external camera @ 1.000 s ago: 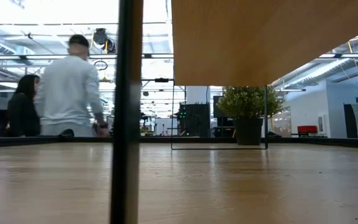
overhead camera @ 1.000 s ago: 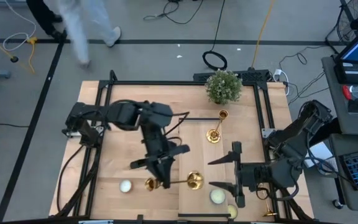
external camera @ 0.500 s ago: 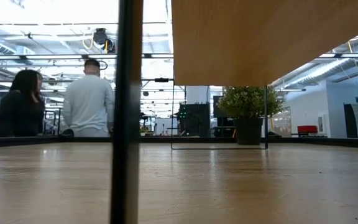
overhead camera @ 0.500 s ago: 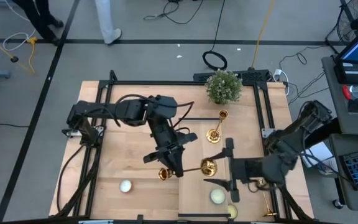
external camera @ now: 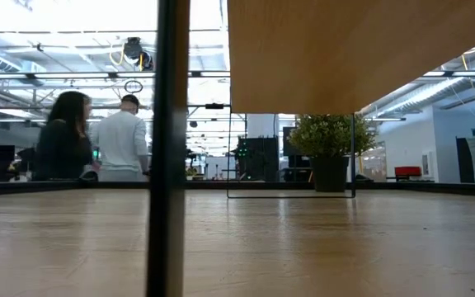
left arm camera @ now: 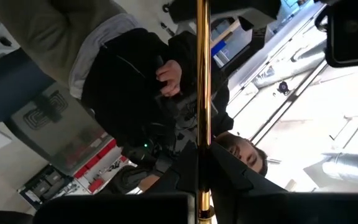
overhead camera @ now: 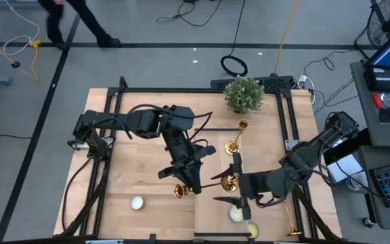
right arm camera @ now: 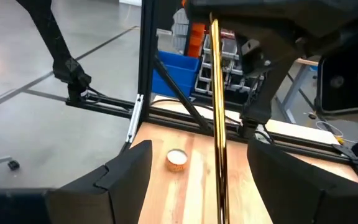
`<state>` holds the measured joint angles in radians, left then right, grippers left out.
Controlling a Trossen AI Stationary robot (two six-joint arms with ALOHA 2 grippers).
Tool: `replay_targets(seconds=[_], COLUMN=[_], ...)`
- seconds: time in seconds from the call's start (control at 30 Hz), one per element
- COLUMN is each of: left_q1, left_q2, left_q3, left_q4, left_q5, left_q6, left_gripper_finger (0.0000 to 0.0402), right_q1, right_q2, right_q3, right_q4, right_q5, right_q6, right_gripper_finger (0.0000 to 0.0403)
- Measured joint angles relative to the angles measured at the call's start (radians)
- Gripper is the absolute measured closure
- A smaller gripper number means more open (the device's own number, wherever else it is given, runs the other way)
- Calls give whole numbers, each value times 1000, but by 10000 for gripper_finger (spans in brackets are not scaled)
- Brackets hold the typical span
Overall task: Pick & Place candle stick holders
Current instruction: Put the top gold candle holder on the shelf
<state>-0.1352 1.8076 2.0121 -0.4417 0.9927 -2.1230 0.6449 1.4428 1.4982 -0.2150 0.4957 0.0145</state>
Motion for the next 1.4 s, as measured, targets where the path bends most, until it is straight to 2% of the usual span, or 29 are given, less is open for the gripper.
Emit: replay_targets(seconds=[0.17,0.3,0.77,0.87,1.07,1.27,1.4], left_q1=[0,0,-5,-7,-5,12,29], left_q2=[0,0,2,2,1,-11,-14], left_q3=[0,0,0,0,0,0,0], left_q4=[-1,-2,-4,-5,6,38,25], left_q5=[-9,-9,-6,-3,-11,-114,-132], left_q6=[8,8,43,68,160,286,362], left_gripper_finger=[386,386,387,384,341,324,321], right_q1=[-11,-28,-50,-49,-48,-48,-48], right_q2=[0,0,-1,-1,-1,-8,-12], right_q3=[0,0,0,0,0,0,0], right_q4=[-29,-54,-79,-78,-90,-111,-113], right_q5=[-34,-56,-136,-136,-153,-156,-162], right_q6=[36,73,127,140,185,229,243], right_gripper_finger=[165,199,388,388,395,394,395])
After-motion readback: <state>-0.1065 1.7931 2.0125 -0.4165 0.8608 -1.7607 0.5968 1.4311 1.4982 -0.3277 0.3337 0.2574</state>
